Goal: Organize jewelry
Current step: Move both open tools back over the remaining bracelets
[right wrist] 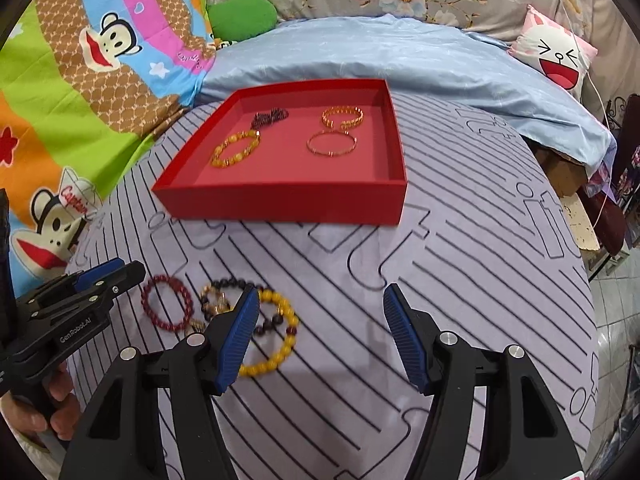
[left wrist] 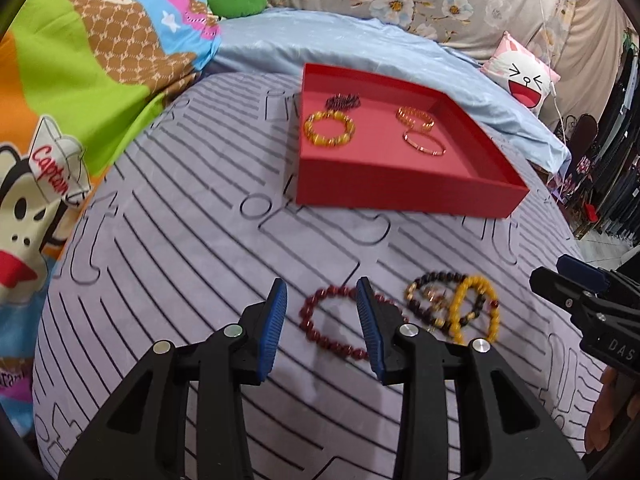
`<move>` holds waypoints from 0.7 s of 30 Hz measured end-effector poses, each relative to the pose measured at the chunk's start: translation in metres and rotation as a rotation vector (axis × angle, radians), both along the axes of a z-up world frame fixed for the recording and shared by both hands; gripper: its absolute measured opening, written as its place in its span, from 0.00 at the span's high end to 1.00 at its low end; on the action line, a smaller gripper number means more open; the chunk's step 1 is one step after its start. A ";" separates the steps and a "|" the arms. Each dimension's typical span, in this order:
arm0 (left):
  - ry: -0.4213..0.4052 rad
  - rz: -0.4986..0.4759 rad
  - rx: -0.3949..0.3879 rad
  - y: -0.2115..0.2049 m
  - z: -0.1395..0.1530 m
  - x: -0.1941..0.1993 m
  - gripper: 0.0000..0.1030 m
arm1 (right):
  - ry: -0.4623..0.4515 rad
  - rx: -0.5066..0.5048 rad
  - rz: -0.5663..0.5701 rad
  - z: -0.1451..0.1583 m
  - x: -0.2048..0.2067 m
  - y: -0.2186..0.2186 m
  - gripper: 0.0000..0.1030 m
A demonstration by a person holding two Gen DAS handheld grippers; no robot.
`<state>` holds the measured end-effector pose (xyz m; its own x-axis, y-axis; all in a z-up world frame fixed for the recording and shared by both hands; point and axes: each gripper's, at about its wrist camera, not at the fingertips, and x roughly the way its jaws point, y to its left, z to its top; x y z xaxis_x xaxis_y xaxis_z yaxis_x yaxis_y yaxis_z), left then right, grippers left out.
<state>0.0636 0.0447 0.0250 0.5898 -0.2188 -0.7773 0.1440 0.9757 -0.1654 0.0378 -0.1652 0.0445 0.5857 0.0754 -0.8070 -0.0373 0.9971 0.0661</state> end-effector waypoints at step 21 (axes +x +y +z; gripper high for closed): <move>-0.041 -0.003 0.106 -0.014 -0.025 -0.008 0.58 | 0.043 -0.065 0.022 -0.044 -0.002 0.022 0.47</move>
<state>0.0552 0.0302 -0.0005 0.6214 -0.1384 -0.7712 0.1514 0.9869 -0.0551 0.0355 -0.1435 0.0008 0.5494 0.0346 -0.8349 -0.0579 0.9983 0.0033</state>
